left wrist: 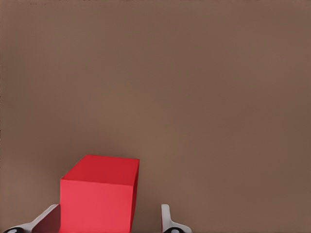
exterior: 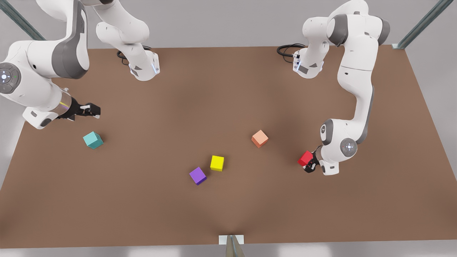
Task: Pick up red wooden cube and pass to hand red wooden cube and place in blue wooden cube
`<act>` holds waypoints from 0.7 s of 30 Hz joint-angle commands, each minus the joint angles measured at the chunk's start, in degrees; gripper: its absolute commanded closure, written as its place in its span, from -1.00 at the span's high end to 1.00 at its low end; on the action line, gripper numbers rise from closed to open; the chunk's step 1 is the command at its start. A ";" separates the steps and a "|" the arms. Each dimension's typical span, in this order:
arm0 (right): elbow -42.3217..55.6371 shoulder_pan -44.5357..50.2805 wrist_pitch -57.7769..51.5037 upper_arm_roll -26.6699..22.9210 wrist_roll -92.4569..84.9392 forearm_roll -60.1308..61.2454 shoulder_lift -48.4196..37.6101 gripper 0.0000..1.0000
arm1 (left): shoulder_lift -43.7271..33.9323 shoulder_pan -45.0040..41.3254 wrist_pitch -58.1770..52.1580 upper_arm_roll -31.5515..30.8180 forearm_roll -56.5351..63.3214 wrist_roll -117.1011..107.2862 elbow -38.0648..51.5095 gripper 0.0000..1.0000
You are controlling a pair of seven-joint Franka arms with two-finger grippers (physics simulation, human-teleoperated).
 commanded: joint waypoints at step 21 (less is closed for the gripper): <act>0.02 0.16 -0.59 0.07 -0.30 0.09 0.65 1.00 | 4.48 0.05 4.03 -0.09 2.98 1.78 0.03 1.00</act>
